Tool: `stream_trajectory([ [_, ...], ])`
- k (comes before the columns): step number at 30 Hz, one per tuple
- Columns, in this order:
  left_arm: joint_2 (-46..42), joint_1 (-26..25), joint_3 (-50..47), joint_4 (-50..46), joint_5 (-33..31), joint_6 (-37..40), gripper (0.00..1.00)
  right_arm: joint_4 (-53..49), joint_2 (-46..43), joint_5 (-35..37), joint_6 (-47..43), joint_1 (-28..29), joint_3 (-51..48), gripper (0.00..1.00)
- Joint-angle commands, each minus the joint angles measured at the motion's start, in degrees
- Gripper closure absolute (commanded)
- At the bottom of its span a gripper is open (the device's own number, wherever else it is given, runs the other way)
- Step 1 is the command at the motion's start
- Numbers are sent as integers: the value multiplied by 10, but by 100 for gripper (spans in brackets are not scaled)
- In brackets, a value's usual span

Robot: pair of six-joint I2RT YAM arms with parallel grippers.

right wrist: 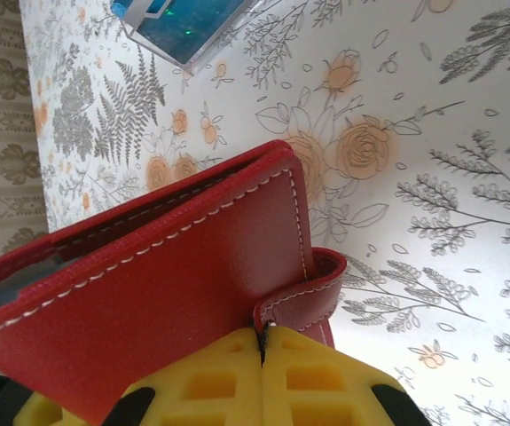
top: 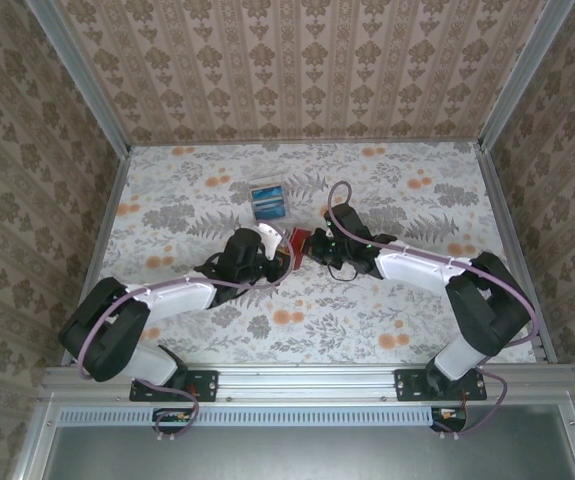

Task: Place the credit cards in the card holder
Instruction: Open the button on the card holder, then open the card holder at the center of the table.

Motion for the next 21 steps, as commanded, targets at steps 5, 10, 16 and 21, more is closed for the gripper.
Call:
stream_trajectory([
  [5,40,18,37,-26,-37,-49,100,-23,-54,37,-50,-12,-39,100],
  [10,88,37,50,-16,18,-93,100,-9,-100,26,-84,-18,-90,100],
  [16,115,38,57,16,62,-112,71,-19,-111,-19,-129,-39,-99,100],
  [21,109,39,52,36,82,-101,39,-80,-108,-55,-183,-50,-50,100],
])
